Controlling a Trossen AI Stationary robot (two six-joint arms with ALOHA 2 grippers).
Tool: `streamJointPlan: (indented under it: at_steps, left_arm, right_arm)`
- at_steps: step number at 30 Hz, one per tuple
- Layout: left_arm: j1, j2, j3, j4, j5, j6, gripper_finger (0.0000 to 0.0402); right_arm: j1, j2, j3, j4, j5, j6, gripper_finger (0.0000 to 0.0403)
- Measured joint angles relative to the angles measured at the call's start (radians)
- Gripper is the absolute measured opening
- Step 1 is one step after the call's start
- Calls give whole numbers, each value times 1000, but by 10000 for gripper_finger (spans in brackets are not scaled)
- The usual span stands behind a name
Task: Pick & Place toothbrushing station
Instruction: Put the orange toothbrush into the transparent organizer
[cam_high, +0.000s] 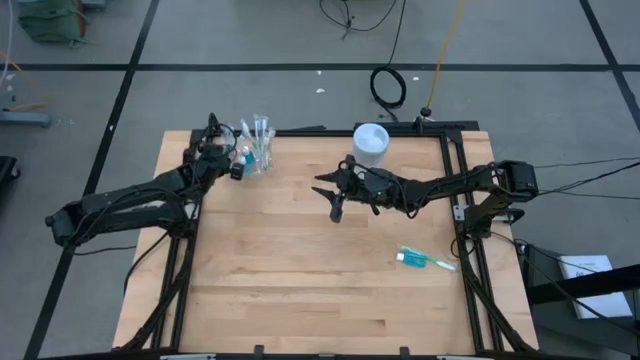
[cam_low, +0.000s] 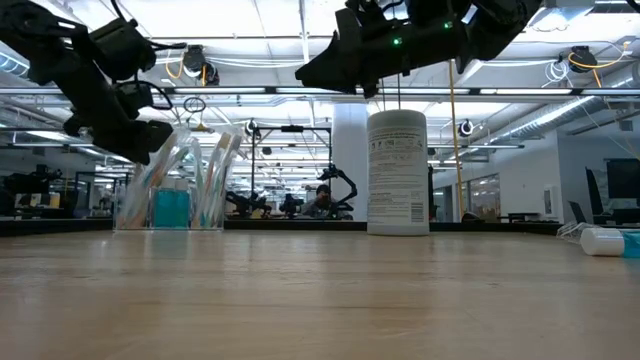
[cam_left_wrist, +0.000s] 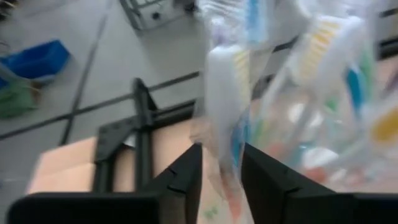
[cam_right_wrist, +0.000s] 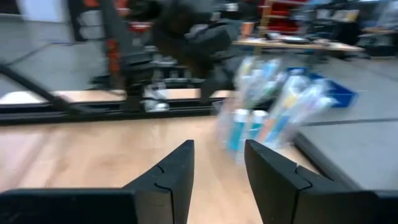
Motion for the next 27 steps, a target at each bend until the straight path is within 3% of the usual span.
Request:
streamJointPlan:
  at_steps: [3,9,18,20,24,27]
  left_arm:
    - [0,0,9,-9,-43,12,134]
    - [-2,-1,68,-7,-21,67,165]
    - [14,-1,113,-31,17,110,157]
    - [41,-1,113,-82,87,59,151]
    - [120,-1,113,-169,342,-36,138]
    - [172,1,113,-203,407,3,129]
  right_arm:
    - [0,0,0,-20,-93,4,137]
    - [1,-1,0,-103,-221,10,137]
    - [1,-1,0,-268,-222,54,137]
    - [1,-1,0,-270,-222,77,137]
    - [2,-1,0,-270,-222,123,137]
    - [2,-1,0,-265,-222,124,137]
